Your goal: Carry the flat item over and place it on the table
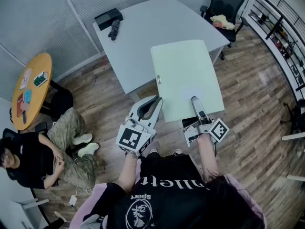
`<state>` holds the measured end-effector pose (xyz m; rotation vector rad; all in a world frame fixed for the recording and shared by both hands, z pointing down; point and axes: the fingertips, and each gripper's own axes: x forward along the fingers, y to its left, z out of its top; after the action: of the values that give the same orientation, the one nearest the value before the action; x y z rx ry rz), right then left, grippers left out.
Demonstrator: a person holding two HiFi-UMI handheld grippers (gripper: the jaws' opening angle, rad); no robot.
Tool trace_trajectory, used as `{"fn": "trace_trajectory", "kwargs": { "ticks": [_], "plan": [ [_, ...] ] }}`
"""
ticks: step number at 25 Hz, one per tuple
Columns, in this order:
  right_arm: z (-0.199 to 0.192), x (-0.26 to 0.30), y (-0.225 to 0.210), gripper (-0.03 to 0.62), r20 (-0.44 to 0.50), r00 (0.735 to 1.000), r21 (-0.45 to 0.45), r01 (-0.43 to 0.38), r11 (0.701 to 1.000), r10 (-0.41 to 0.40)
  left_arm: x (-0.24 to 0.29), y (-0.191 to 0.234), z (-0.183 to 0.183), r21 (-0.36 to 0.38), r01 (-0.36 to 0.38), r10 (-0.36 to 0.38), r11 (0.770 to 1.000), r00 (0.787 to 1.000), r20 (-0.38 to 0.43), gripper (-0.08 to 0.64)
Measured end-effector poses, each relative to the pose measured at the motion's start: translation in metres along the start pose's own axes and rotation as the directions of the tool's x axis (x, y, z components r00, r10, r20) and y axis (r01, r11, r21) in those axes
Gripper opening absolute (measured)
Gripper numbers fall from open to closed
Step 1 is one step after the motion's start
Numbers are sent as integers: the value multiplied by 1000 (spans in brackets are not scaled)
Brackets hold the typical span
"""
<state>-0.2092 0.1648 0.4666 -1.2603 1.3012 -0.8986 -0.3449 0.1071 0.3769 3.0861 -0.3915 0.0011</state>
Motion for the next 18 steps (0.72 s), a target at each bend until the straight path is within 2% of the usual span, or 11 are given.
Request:
{"fn": "trace_trajectory", "kwargs": {
  "ticks": [10, 15, 18],
  "plan": [
    [10, -7, 0, 284, 33, 999, 15, -31, 999, 31, 9, -7, -3, 8, 42, -42, 999, 999, -21, 52],
    [22, -16, -4, 284, 44, 999, 5, -13, 1000, 13, 23, -16, -4, 8, 73, -73, 997, 997, -25, 52],
    [49, -33, -8, 284, 58, 998, 4, -10, 1000, 10, 44, -40, -7, 22, 87, -86, 996, 996, -32, 52]
  ]
}}
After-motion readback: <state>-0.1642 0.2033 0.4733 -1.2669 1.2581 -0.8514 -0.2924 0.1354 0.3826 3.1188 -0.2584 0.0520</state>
